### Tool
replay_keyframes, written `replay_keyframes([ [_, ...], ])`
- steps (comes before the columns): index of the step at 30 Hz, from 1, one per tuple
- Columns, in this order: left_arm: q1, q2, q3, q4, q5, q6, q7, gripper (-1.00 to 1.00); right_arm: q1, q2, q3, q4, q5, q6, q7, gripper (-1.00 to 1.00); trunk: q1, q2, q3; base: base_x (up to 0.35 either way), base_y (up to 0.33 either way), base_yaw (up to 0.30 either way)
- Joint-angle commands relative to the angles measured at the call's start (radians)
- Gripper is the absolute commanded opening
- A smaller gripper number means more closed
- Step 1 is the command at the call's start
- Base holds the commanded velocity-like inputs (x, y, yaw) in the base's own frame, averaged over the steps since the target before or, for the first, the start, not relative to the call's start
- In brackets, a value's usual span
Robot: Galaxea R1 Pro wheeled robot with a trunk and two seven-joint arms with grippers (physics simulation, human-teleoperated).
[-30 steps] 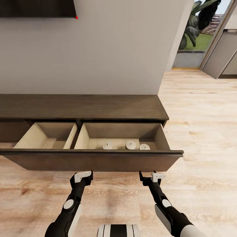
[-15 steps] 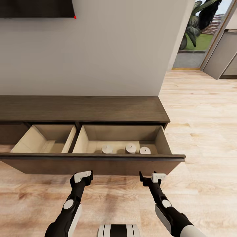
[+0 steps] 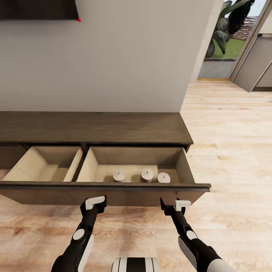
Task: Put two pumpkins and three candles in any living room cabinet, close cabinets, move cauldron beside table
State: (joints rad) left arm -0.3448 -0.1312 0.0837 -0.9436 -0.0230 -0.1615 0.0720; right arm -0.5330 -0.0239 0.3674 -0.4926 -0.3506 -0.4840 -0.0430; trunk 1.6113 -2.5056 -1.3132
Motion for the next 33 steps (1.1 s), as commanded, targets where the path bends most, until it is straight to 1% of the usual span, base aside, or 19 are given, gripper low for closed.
replay_keyframes([
  [1,0.0,-0.001,0.001,0.0,-0.003,-0.003,0.002,1.0,-0.001,-0.002,0.008,0.0,-0.008,-0.004,-0.005,1.0,0.0,0.0,-0.001,0.04,-0.052,0.0],
  [8,0.0,-0.001,0.001,0.0,-0.003,-0.002,0.001,1.0,-0.001,-0.002,0.007,0.0,-0.008,-0.004,-0.005,1.0,0.0,0.0,-0.001,0.095,-0.012,0.0],
  [15,0.0,-0.001,0.002,0.0,-0.003,-0.002,0.001,1.0,-0.001,-0.002,0.007,0.0,-0.008,-0.004,-0.005,1.0,0.0,0.0,-0.001,0.163,0.05,0.0],
  [33,0.0,-0.001,0.001,0.0,-0.003,-0.001,0.0,1.0,-0.001,-0.001,0.007,0.0,-0.008,-0.002,-0.005,1.0,0.0,0.0,-0.001,0.17,0.002,0.0],
])
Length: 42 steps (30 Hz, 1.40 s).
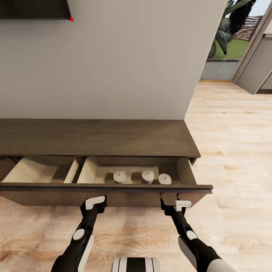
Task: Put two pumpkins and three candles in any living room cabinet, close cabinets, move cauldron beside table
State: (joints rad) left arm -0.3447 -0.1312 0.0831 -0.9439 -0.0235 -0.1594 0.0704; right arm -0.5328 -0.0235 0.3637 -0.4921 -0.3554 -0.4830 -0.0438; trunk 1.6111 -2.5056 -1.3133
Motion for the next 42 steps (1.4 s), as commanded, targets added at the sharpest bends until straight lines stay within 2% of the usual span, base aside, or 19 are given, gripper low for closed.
replay_keyframes([
  [1,0.0,-0.001,0.002,0.001,-0.003,-0.003,0.002,1.0,-0.001,-0.001,0.011,0.0,-0.004,-0.003,-0.004,1.0,0.0,0.0,-0.001,0.173,0.0,0.0],
  [42,0.0,0.001,0.003,0.001,-0.003,-0.002,0.002,1.0,-0.001,0.0,0.012,0.003,-0.004,-0.002,-0.004,1.0,0.0,0.0,-0.001,0.169,0.0,0.0],
])
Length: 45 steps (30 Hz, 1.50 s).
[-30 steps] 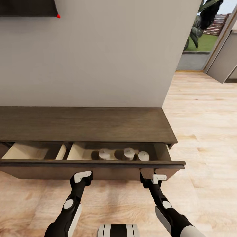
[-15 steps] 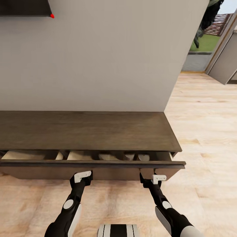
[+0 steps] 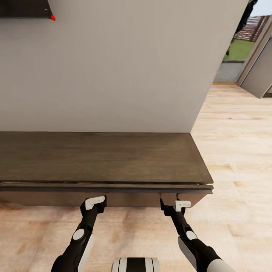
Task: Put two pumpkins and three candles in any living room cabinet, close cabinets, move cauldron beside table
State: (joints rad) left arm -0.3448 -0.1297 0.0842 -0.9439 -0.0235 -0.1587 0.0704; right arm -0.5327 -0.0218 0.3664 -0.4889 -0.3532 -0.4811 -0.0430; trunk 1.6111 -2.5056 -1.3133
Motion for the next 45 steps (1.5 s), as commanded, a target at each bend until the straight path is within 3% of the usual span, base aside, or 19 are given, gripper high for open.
replay_keyframes([
  [1,0.0,-0.001,0.001,0.0,-0.002,-0.004,0.002,1.0,-0.001,-0.001,0.009,0.0,-0.006,-0.004,-0.005,1.0,0.0,0.0,-0.001,0.154,0.0,0.0],
  [19,0.0,-0.001,-0.001,0.0,0.002,-0.007,0.002,1.0,-0.001,-0.001,0.009,0.0,-0.006,-0.004,-0.005,1.0,0.0,0.0,-0.001,0.025,0.0,0.0],
  [40,0.0,0.004,0.004,-0.01,0.003,0.007,-0.006,1.0,-0.001,-0.001,0.009,0.0,-0.006,0.009,-0.005,1.0,0.0,0.0,-0.001,-0.272,0.0,0.0],
  [42,0.0,0.004,0.004,-0.028,0.003,0.032,-0.006,1.0,-0.001,-0.001,0.003,0.0,-0.006,0.024,-0.006,1.0,0.0,0.0,-0.001,-0.194,0.0,0.0],
  [45,0.0,0.004,0.002,-0.08,0.003,0.138,-0.007,1.0,-0.001,-0.001,-0.031,-0.003,-0.006,0.074,-0.005,1.0,0.0,0.0,-0.001,-0.189,0.0,0.0],
])
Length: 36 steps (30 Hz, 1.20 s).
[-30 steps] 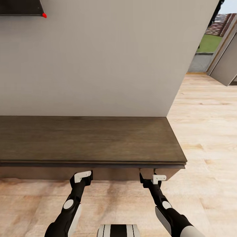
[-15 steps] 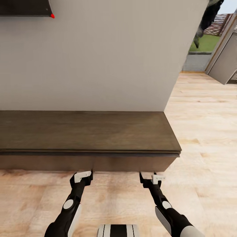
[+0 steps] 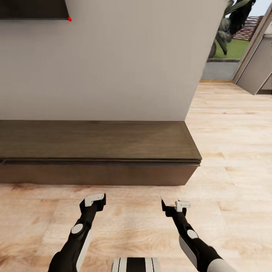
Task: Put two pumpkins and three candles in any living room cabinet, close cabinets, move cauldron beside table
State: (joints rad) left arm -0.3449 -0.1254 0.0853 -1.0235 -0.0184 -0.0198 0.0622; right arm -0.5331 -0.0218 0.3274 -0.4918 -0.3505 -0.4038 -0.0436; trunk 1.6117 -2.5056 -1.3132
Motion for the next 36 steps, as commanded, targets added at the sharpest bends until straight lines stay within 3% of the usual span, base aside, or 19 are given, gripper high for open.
replay_keyframes([
  [1,0.0,-0.001,0.002,-0.025,-0.003,0.076,0.002,1.0,-0.001,-0.001,-0.01,-0.004,-0.008,0.028,-0.004,1.0,0.0,0.0,-0.001,-0.086,0.0,0.0],
  [2,0.0,-0.001,0.003,-0.034,-0.003,0.104,0.002,1.0,-0.001,-0.001,-0.015,-0.005,-0.007,0.039,-0.004,1.0,0.0,0.0,-0.001,-0.055,0.0,0.0],
  [3,0.0,-0.001,0.004,-0.067,-0.002,0.191,0.002,1.0,-0.001,-0.001,-0.025,-0.011,-0.006,0.081,-0.003,1.0,0.0,0.0,-0.001,-0.035,0.0,0.0],
  [5,0.0,0.001,0.006,-0.112,0.0,0.295,0.001,1.0,-0.001,-0.001,-0.031,-0.02,-0.006,0.148,-0.003,1.0,0.0,0.0,-0.001,-0.023,0.0,0.0],
  [9,0.0,0.002,0.009,-0.21,0.004,0.53,0.001,1.0,-0.006,-0.002,-0.047,-0.088,-0.006,0.356,-0.004,1.0,0.0,0.0,-0.001,-0.007,0.0,0.0],
  [12,0.0,0.002,0.004,-0.294,0.001,0.713,0.002,1.0,-0.005,-0.003,-0.089,-0.191,-0.005,0.557,-0.004,1.0,0.0,0.0,-0.001,-0.001,0.0,0.0],
  [14,0.0,0.003,0.008,-0.321,-0.002,0.814,0.001,1.0,-0.005,-0.002,-0.104,-0.247,-0.004,0.698,-0.004,1.0,0.0,0.0,-0.001,0.0,0.0,0.0],
  [17,0.0,0.004,0.011,-0.338,-0.001,0.899,0.001,1.0,-0.004,0.001,-0.107,-0.299,-0.003,0.803,-0.004,1.0,-0.001,0.0,0.007,0.0,0.0,0.0],
  [22,0.0,0.011,0.013,-0.308,0.0,0.937,0.001,1.0,-0.003,0.007,-0.109,-0.345,-0.003,0.864,-0.007,1.0,-0.004,0.001,0.026,0.0,0.0,0.0],
  [27,-0.032,0.014,0.014,-0.267,-0.001,0.952,0.008,1.0,-0.005,0.014,-0.131,-0.394,-0.004,1.0,-0.007,1.0,-0.006,0.003,0.046,0.0,0.0,0.0],
  [32,-0.054,0.016,0.014,-0.111,-0.001,0.95,0.011,1.0,-0.002,0.017,-0.156,-0.546,-0.001,1.224,-0.006,1.0,-0.008,0.004,0.065,0.0,0.0,0.0],
  [34,-0.056,0.017,0.014,-0.059,0.0,0.946,0.011,1.0,0.001,0.015,-0.158,-0.585,-0.003,1.269,-0.006,1.0,-0.009,0.004,0.073,0.0,0.0,0.0],
  [36,-0.057,0.017,0.014,-0.008,0.001,0.941,0.012,1.0,0.052,0.014,-0.161,-0.604,-0.004,1.287,-0.005,1.0,-0.01,0.005,0.081,0.0,0.0,0.0],
])
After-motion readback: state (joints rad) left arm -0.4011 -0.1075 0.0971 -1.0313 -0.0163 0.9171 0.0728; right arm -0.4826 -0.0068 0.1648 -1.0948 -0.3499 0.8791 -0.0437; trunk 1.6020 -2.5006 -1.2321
